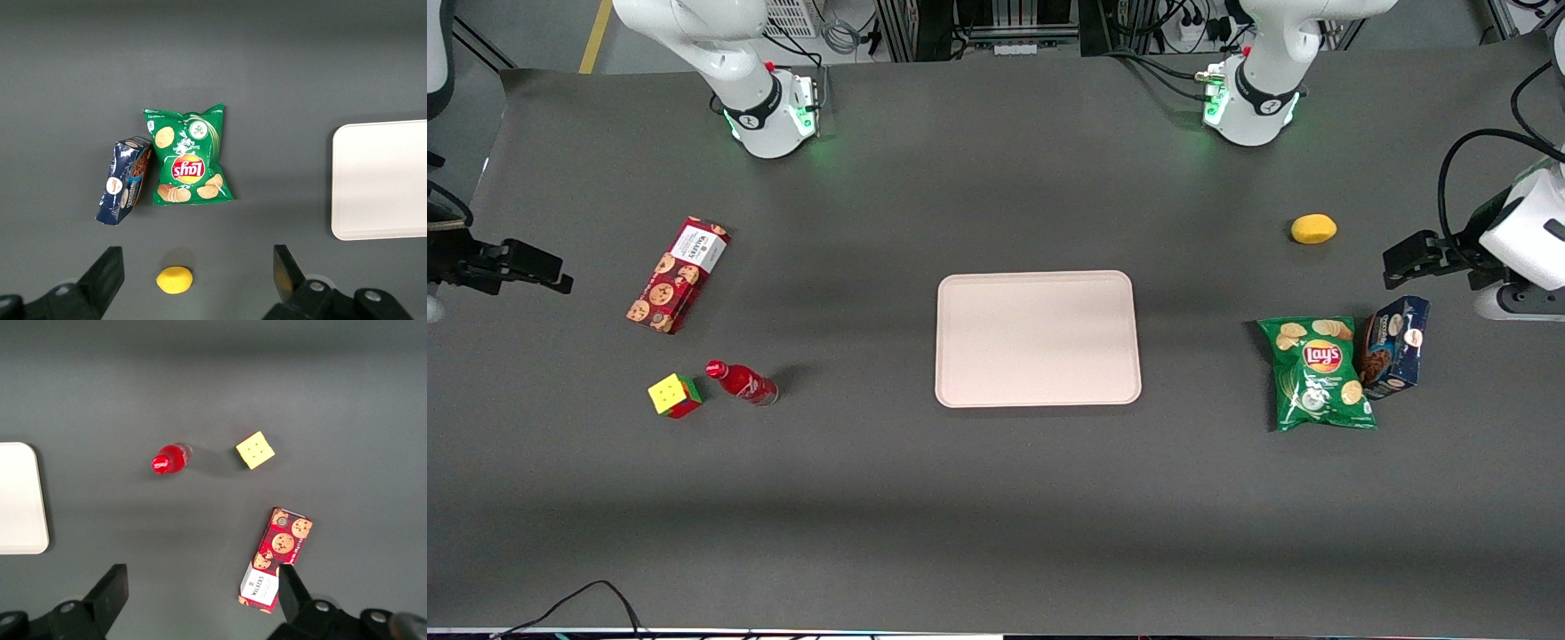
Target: Place coke bottle on tray
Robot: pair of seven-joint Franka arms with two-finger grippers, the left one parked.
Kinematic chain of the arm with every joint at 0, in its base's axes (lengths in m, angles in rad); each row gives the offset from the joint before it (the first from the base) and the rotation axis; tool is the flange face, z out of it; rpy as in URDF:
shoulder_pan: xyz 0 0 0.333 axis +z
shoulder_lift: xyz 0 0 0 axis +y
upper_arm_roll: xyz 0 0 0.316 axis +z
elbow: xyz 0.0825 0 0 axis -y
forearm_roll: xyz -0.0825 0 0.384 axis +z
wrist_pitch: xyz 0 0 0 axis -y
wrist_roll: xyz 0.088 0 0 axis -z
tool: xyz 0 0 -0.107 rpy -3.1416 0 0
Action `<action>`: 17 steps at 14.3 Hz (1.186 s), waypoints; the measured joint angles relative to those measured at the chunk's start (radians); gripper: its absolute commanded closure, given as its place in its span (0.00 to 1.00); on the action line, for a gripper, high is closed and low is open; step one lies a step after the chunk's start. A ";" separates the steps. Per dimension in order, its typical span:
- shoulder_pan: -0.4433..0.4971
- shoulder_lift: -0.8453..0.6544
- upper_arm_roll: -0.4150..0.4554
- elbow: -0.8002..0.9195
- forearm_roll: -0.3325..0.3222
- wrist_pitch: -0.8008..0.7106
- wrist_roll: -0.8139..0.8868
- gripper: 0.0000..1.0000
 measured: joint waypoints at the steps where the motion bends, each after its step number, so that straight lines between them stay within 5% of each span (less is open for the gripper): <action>1: 0.017 0.000 0.001 0.000 0.000 -0.003 -0.001 0.00; 8: 0.137 -0.002 -0.030 -0.072 0.001 -0.009 -0.005 0.00; 17: 0.137 -0.010 -0.042 -0.497 0.001 0.572 -0.026 0.00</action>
